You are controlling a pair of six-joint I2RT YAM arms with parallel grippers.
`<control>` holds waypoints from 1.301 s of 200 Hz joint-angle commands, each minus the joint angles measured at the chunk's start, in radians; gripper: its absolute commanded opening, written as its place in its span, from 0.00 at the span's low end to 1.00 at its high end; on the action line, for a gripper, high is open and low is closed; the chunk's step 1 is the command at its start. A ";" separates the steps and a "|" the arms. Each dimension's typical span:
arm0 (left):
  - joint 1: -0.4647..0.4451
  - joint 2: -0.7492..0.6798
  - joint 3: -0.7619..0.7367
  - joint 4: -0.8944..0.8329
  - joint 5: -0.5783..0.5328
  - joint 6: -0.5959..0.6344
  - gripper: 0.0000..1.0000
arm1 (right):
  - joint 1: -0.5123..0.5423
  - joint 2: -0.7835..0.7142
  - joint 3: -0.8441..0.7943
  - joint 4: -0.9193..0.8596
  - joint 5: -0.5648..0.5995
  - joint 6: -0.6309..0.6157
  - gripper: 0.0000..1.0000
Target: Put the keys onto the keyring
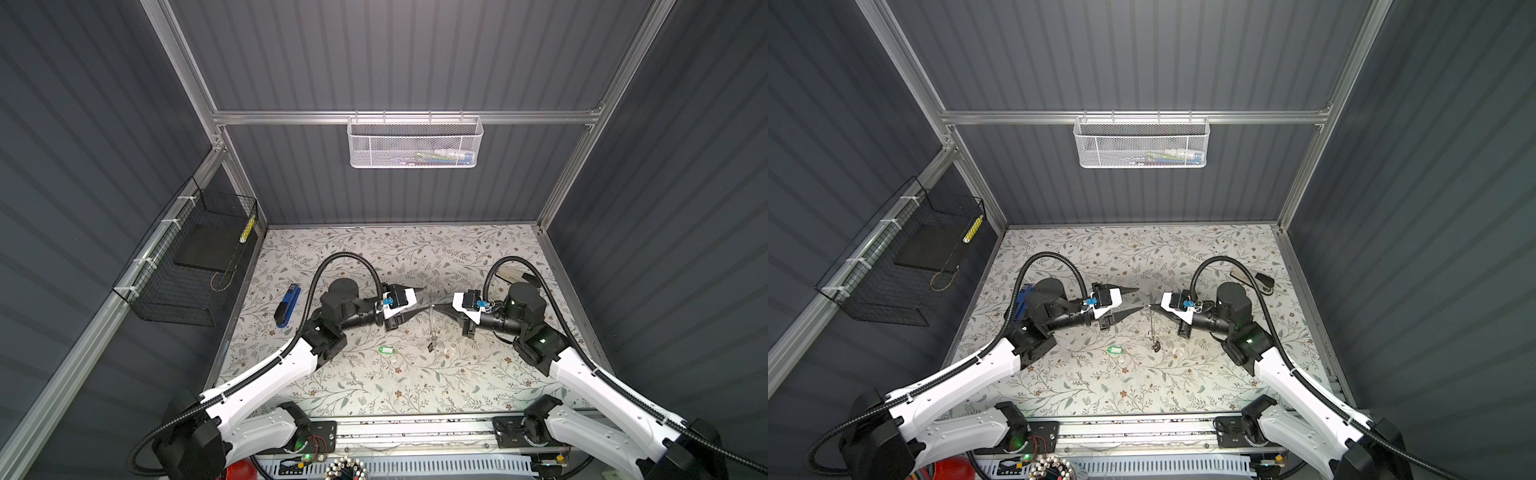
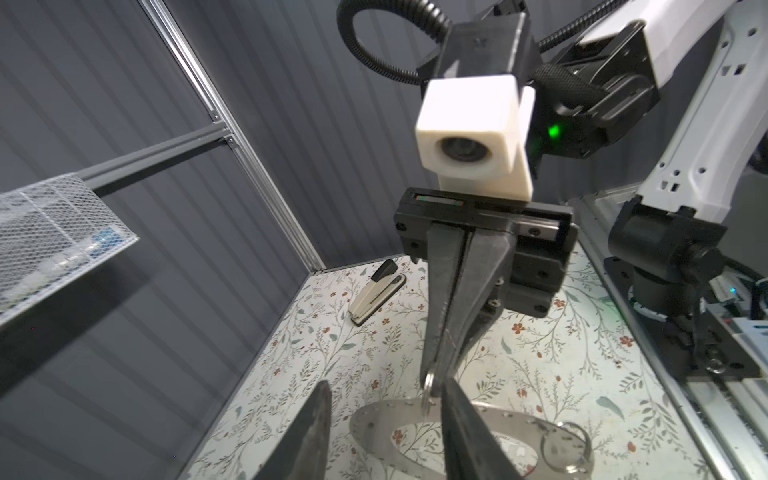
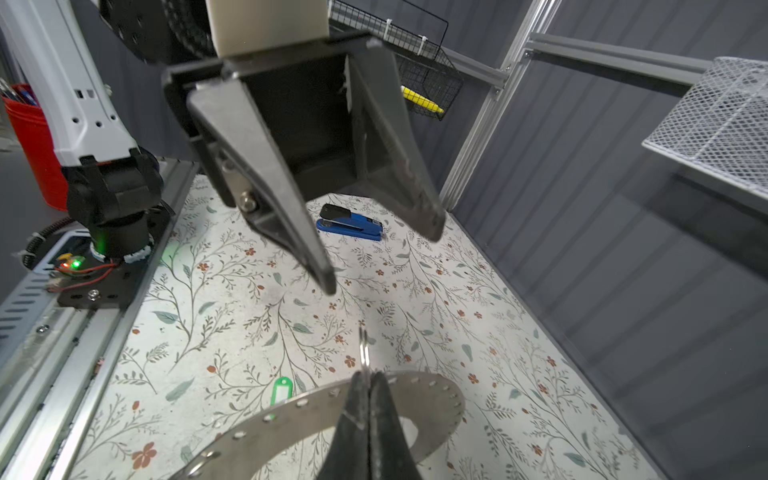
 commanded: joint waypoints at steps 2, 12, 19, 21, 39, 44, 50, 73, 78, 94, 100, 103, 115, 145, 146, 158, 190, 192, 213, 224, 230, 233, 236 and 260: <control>-0.014 -0.026 0.075 -0.231 -0.072 0.188 0.43 | 0.059 -0.041 0.017 -0.096 0.175 -0.217 0.00; -0.027 -0.024 0.096 -0.274 -0.093 0.230 0.42 | 0.078 -0.048 0.009 -0.093 0.221 -0.257 0.00; -0.035 -0.022 0.105 -0.295 -0.105 0.254 0.41 | 0.090 -0.048 0.006 -0.093 0.253 -0.279 0.00; -0.037 -0.022 0.107 -0.301 -0.108 0.262 0.41 | 0.093 -0.047 0.007 -0.093 0.260 -0.284 0.00; -0.050 -0.012 0.122 -0.337 -0.131 0.303 0.41 | 0.109 -0.041 0.001 -0.085 0.299 -0.317 0.00; -0.055 -0.008 0.127 -0.345 -0.136 0.313 0.40 | 0.112 -0.039 0.001 -0.080 0.303 -0.319 0.00; -0.060 -0.004 0.129 -0.351 -0.145 0.321 0.40 | 0.113 -0.036 0.001 -0.077 0.304 -0.320 0.00; -0.074 0.012 0.142 -0.373 -0.167 0.331 0.38 | 0.117 -0.024 0.004 -0.073 0.308 -0.320 0.00; -0.079 0.016 0.143 -0.378 -0.171 0.332 0.38 | 0.117 -0.021 0.006 -0.075 0.308 -0.317 0.00; -0.087 0.024 0.149 -0.391 -0.179 0.335 0.38 | 0.118 -0.016 0.008 -0.076 0.305 -0.311 0.00; -0.091 0.027 0.149 -0.391 -0.178 0.336 0.38 | 0.121 -0.016 0.008 -0.074 0.303 -0.308 0.00; -0.092 0.028 0.148 -0.391 -0.178 0.335 0.38 | 0.121 -0.014 0.008 -0.074 0.302 -0.308 0.00; -0.098 0.036 0.150 -0.393 -0.195 0.338 0.37 | 0.122 -0.013 0.010 -0.072 0.301 -0.306 0.00; -0.110 0.060 0.160 -0.391 -0.243 0.338 0.35 | 0.125 -0.013 0.010 -0.070 0.293 -0.303 0.00; -0.109 0.060 0.160 -0.390 -0.244 0.338 0.35 | 0.124 -0.013 0.011 -0.070 0.292 -0.302 0.00; -0.114 0.066 0.162 -0.382 -0.255 0.336 0.34 | 0.124 -0.014 0.012 -0.070 0.287 -0.297 0.00; -0.125 0.085 0.171 -0.377 -0.271 0.331 0.29 | 0.127 -0.014 0.016 -0.069 0.274 -0.289 0.00; -0.126 0.085 0.171 -0.377 -0.272 0.331 0.29 | 0.126 -0.015 0.017 -0.069 0.274 -0.289 0.00; -0.129 0.089 0.172 -0.376 -0.280 0.330 0.21 | 0.127 -0.020 0.017 -0.063 0.269 -0.287 0.00; -0.131 0.090 0.173 -0.370 -0.278 0.325 0.20 | 0.130 -0.020 0.020 -0.069 0.266 -0.287 0.00; -0.132 0.090 0.174 -0.370 -0.278 0.325 0.19 | 0.129 -0.019 0.020 -0.069 0.266 -0.287 0.00; -0.133 0.090 0.174 -0.371 -0.278 0.324 0.19 | 0.131 -0.019 0.020 -0.069 0.265 -0.286 0.00; -0.133 0.091 0.174 -0.372 -0.277 0.325 0.18 | 0.130 -0.019 0.020 -0.069 0.264 -0.286 0.00; -0.134 0.096 0.174 -0.374 -0.278 0.321 0.17 | 0.131 -0.020 0.023 -0.061 0.256 -0.276 0.00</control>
